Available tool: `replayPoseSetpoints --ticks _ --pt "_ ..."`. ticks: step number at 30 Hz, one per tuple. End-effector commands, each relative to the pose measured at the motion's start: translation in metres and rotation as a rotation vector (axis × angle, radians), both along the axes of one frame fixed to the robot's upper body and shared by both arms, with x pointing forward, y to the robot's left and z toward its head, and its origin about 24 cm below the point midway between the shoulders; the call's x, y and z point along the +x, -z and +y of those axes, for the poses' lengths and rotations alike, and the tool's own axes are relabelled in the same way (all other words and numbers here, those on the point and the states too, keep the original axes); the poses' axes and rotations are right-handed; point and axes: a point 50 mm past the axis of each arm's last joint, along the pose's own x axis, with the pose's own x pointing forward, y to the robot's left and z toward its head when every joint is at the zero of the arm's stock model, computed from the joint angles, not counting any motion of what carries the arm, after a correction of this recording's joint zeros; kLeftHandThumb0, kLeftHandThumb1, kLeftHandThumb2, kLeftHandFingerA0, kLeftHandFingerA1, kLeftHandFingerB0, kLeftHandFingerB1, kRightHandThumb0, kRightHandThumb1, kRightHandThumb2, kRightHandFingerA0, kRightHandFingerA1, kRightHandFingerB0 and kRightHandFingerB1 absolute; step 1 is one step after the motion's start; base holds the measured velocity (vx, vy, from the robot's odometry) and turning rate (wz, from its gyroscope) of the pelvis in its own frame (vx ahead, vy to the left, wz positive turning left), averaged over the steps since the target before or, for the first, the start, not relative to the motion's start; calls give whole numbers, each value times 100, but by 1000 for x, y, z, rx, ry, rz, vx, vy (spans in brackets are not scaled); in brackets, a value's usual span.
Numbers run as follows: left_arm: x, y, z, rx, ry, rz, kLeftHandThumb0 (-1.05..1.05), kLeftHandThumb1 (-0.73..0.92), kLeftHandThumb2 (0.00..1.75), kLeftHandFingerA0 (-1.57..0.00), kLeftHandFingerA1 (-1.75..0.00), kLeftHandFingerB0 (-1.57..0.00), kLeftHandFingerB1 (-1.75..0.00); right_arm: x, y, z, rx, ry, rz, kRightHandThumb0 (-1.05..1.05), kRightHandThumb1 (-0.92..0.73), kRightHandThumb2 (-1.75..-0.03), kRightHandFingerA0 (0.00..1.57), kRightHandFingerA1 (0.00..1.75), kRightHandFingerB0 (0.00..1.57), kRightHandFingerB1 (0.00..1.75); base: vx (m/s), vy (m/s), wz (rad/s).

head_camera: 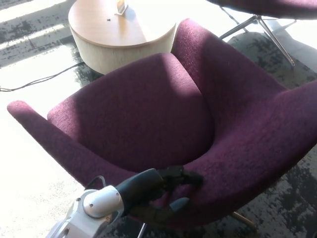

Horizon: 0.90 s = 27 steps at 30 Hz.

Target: The robot stands in front of a sofa and uses its left hand to push the left side of the sofa

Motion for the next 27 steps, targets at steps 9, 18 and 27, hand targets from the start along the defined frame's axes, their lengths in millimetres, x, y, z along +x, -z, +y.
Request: replayPoseSetpoints --ticks 9,18,27 --pt "-8 20 38 12 -71 113 -36 52 109 -3 -48 0 -46 -2 1 -2 -9 18 8 -67 -82 -65 77 56 64 40 0 0 0" --pt "1 16 77 18 -164 100 -78 67 104 -11 -47 -6 -41 0 1 -3 3 18 11 -68 -82 -65 77 57 63 40 0 0 0" --pt "8 11 116 24 -269 58 -37 49 108 -3 -49 0 -47 0 0 -2 -14 11 9 -67 -81 -65 81 58 64 41 0 0 0"
